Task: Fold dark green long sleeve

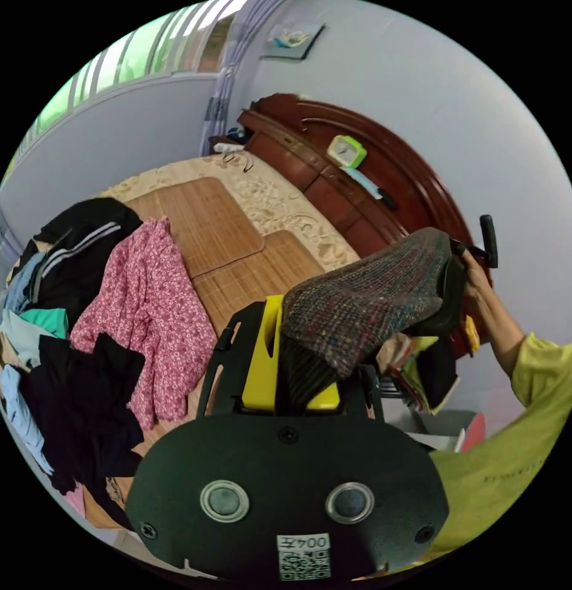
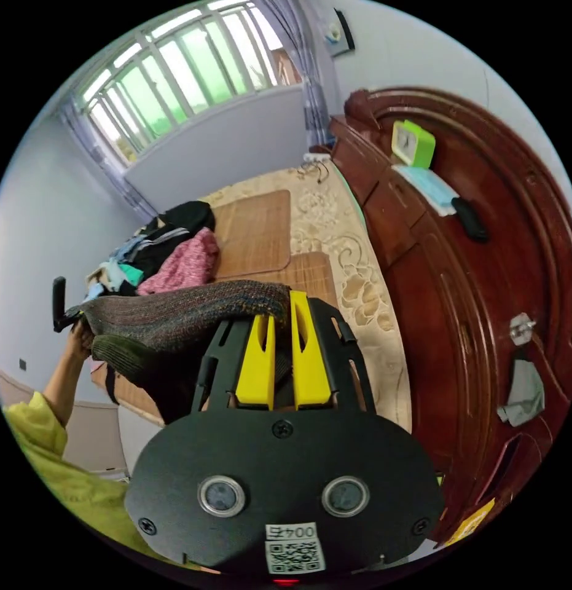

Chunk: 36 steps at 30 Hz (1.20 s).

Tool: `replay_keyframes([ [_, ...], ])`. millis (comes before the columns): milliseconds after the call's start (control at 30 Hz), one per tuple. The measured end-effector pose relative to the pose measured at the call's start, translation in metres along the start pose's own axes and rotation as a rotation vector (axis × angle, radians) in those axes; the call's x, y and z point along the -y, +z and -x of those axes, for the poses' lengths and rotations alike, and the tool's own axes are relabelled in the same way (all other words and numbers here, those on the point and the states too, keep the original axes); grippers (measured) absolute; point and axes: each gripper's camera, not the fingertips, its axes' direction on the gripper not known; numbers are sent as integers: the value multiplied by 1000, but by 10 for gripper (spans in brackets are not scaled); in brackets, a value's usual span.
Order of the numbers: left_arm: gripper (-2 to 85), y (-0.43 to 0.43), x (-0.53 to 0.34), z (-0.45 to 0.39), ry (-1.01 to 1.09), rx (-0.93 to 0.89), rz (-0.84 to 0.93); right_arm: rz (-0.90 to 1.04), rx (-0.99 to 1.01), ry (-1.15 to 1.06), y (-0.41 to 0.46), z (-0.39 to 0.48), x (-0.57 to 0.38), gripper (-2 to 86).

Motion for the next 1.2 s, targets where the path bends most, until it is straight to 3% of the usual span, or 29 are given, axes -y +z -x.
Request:
replay_keyframes([
  [167, 83, 114, 71, 51, -238, 168, 20, 154, -40, 188, 185, -76, 49, 64],
  [300, 123, 136, 71, 52, -257, 240, -34, 105, 11, 219, 228, -103, 50, 86],
  [400, 144, 136, 42, 44, -219, 314, -1, 118, 180, 121, 238, -100, 28, 99],
  [633, 199, 153, -41, 39, -211, 423, 179, 261, 430, -35, 255, -52, -110, 93],
  [867, 242, 184, -30, 74, -318, 320, 144, 317, 553, 75, 265, -27, -224, 81],
  [1000, 246, 227, 15, 91, -306, 210, 139, 290, 530, 102, 261, -15, -256, 75],
  [1200, 233, 288, 24, 137, -488, 47, 200, 241, 517, 158, 267, 12, -294, 64],
])
